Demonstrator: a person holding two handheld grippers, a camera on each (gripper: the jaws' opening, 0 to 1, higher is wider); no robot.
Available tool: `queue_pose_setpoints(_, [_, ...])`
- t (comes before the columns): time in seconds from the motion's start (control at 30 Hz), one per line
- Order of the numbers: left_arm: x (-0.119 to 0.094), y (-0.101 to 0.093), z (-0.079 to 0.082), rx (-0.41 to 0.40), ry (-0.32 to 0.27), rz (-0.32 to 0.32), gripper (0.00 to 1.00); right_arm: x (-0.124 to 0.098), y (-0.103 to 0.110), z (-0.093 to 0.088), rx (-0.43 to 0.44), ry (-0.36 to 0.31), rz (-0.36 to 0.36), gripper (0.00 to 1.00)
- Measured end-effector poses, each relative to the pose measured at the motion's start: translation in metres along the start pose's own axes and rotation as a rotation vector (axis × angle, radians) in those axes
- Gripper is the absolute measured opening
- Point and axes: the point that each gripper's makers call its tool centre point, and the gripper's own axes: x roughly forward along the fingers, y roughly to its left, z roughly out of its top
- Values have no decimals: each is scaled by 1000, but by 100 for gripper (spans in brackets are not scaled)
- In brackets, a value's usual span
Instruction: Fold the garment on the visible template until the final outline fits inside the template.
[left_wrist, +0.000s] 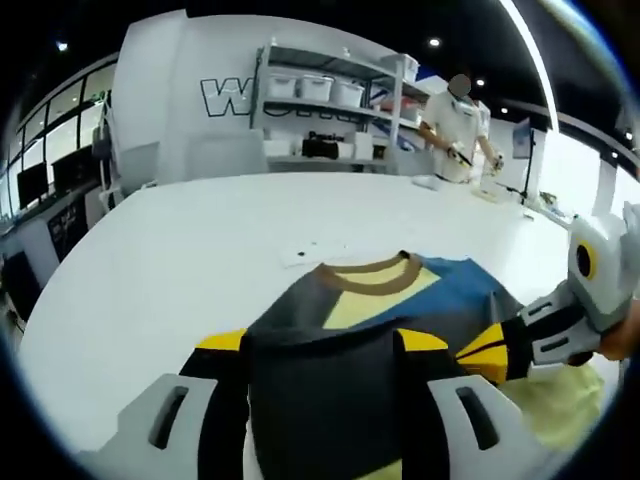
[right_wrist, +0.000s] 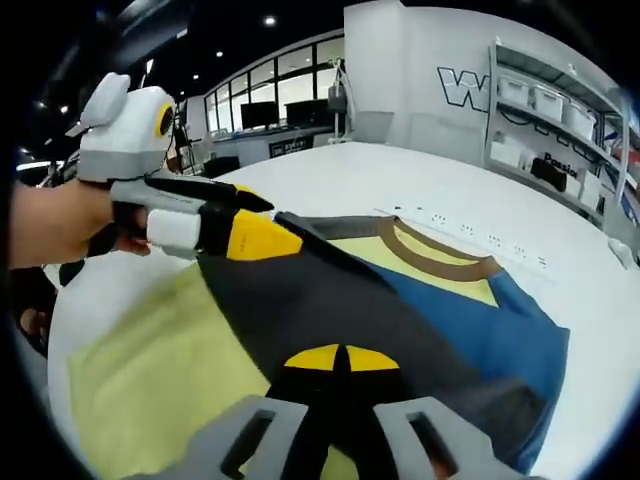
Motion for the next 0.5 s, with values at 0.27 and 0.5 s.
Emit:
queue_pose_setpoints(0.27, [23, 37, 18, 33, 21, 39, 23, -1, 0, 0, 2, -10, 9, 0])
queue_pose_setpoints(0.5, [36, 40, 9, 76, 79, 32, 2, -3, 1, -2, 3, -15, 14, 0])
